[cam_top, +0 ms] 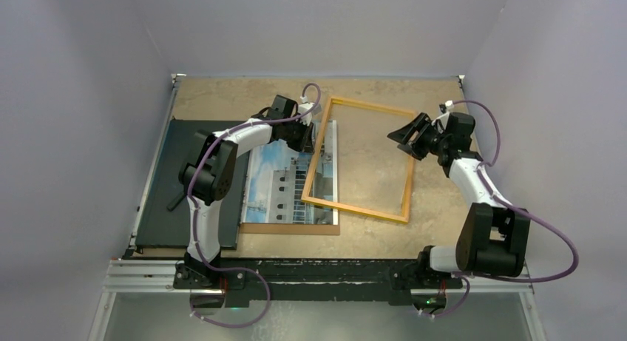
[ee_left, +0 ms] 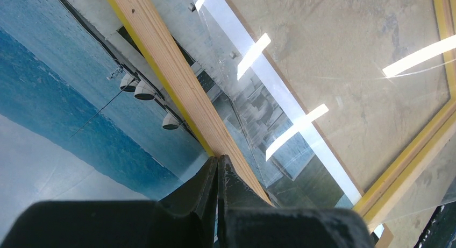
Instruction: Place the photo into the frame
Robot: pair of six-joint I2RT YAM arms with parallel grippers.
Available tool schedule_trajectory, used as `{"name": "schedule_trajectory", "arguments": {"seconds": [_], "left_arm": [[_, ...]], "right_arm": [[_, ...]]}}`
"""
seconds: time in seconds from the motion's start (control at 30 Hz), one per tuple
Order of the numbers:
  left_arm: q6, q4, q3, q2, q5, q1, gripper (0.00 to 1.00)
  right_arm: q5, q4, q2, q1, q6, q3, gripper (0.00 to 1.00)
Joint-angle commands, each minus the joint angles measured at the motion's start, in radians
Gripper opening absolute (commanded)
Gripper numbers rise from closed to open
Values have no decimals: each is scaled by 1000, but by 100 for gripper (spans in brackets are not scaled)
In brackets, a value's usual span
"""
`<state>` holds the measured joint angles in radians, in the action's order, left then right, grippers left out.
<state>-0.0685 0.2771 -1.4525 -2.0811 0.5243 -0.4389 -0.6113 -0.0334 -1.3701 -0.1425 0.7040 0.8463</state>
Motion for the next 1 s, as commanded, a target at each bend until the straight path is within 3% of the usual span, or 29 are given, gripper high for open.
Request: {"name": "schedule_trajectory", "arguments": {"seconds": [0.0,0.17,0.4,0.6,0.77,0.97], "left_arm": [[-4,26,23,16,-27,-5,0],[-7,26,20,16,-26,-3,0],[-12,25,23,19,-27,-4,0],[-12,25,21,21,-32,-4,0],[-20,23,18,23,-33,-1,0],[-27,22,17,23,-33,0,0]], "right_arm": [[31,83,48,3,-56,18,66],[-16,60,65,3,-33,-1,80],[-35,79,111,4,-26,32,82],[-24,83,131,4,-19,19,75],[48,38,154,4,6,-33,57],[161,-69,260,14,11,-77,55]]}}
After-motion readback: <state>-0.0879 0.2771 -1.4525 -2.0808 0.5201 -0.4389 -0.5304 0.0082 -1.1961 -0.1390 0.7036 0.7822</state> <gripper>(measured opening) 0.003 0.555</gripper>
